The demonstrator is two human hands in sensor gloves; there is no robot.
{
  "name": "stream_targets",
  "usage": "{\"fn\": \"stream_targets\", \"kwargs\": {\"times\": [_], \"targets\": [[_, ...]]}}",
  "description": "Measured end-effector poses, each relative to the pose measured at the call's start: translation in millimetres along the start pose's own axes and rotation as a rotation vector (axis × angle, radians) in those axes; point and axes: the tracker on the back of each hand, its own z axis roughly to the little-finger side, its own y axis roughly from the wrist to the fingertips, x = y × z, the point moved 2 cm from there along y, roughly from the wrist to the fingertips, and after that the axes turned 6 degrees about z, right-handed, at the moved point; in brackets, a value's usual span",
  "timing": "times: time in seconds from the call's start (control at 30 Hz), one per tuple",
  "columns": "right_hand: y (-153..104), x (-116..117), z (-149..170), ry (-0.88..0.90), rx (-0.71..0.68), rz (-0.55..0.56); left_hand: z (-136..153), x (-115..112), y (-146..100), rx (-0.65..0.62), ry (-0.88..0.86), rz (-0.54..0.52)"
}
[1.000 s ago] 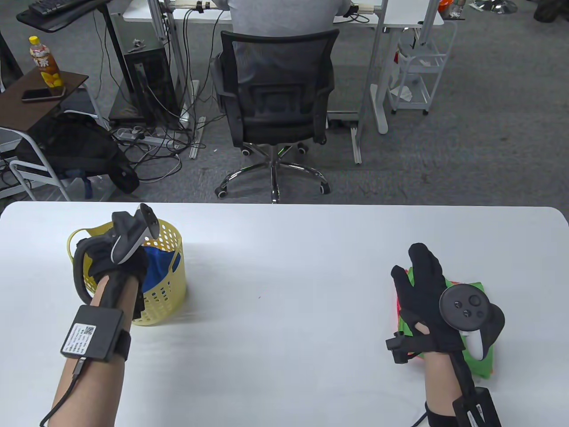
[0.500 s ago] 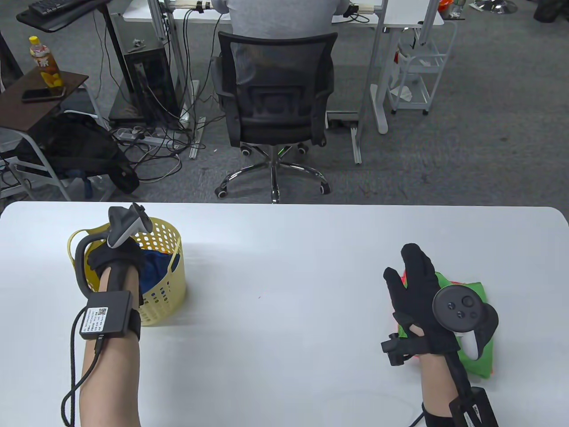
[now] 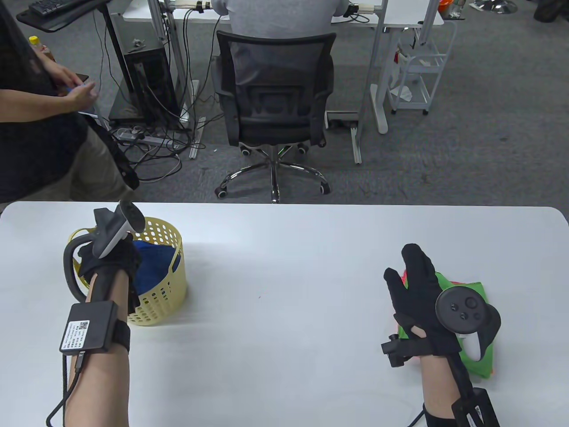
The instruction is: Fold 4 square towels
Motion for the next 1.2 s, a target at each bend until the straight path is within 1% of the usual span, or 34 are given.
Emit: {"fn": "stream_targets", "kwargs": {"times": [0.1, 0.17, 0.23, 0.3, 0.37, 0.43, 0.57, 0.63, 0.67, 0.73, 0.8, 0.83, 0.87, 0.9, 1.0, 1.07, 1.1, 1.13, 1.17, 1.2], "targets": [[-1.9, -1.0, -4.5, 0.019, -0.014, -0.002, 11.7, 25.0, -23.0, -0.03, -0.097, -0.123], [-3.5, -2.4, -7.9, 0.029, -0.024, -0.003, 18.7, 40.7, -38.0, -0.063, -0.172, -0.154], [-5.0, -4.7, -11.0, 0.04, -0.034, -0.001, 25.8, 56.9, -54.6, -0.107, -0.286, -0.194], [-6.7, -8.9, -14.6, 0.06, -0.044, 0.004, 32.5, 78.7, -80.2, -0.183, -0.453, -0.249], [-8.1, -13.3, -17.2, 0.078, -0.053, 0.012, 34.6, 97.8, -103.9, -0.279, -0.57, -0.292], [-9.2, -18.3, -19.2, 0.094, -0.06, 0.021, 34.3, 114.6, -126.1, -0.36, -0.676, -0.289], [-10.8, -27.1, -20.4, 0.128, -0.065, 0.037, 31.8, 145.1, -172.5, -0.474, -0.922, -0.383], [-11.5, -31.0, -20.4, 0.144, -0.065, 0.039, 25.8, 153.0, -187.8, -0.559, -1.036, -0.389], [-12.1, -33.3, -20.4, 0.155, -0.065, 0.042, 18.8, 155.1, -194.8, -0.614, -1.091, -0.364], [-13.3, -36.8, -20.8, 0.171, -0.066, 0.046, 2.3, 152.2, -202.2, -0.688, -1.121, -0.322], [-14.5, -39.2, -21.8, 0.18, -0.069, 0.044, -17.6, 141.7, -202.9, -0.715, -1.089, -0.316], [-15.1, -40.0, -22.5, 0.185, -0.071, 0.043, -32.1, 130.7, -200.8, -0.727, -1.064, -0.313], [-15.4, -40.3, -23.0, 0.187, -0.071, 0.042, -40.2, 123.4, -199.6, -0.744, -1.055, -0.309], [-15.9, -40.5, -23.8, 0.19, -0.073, 0.039, -54.3, 108.9, -197.4, -0.78, -1.042, -0.298], [-16.7, -39.1, -25.1, 0.189, -0.077, 0.028, -90.3, 54.2, -189.1, -0.844, -0.966, -0.211], [-16.8, -37.6, -25.0, 0.188, -0.076, 0.02, -114.7, 0.8, -181.9, -0.867, -0.771, -0.143], [-16.6, -37.2, -24.8, 0.186, -0.075, 0.02, -128.2, -35.5, -175.6, -0.855, -0.611, -0.087], [-16.5, -37.1, -24.7, 0.183, -0.074, 0.018, -134.7, -56.6, -171.7, -0.832, -0.507, -0.033], [-16.2, -36.8, -24.1, 0.181, -0.071, 0.015, -142.2, -88.1, -165.8, -0.787, -0.349, 0.06], [-15.8, -36.4, -23.4, 0.183, -0.068, 0.012, -145.0, -112.4, -161.3, -0.769, -0.239, 0.092]]}}
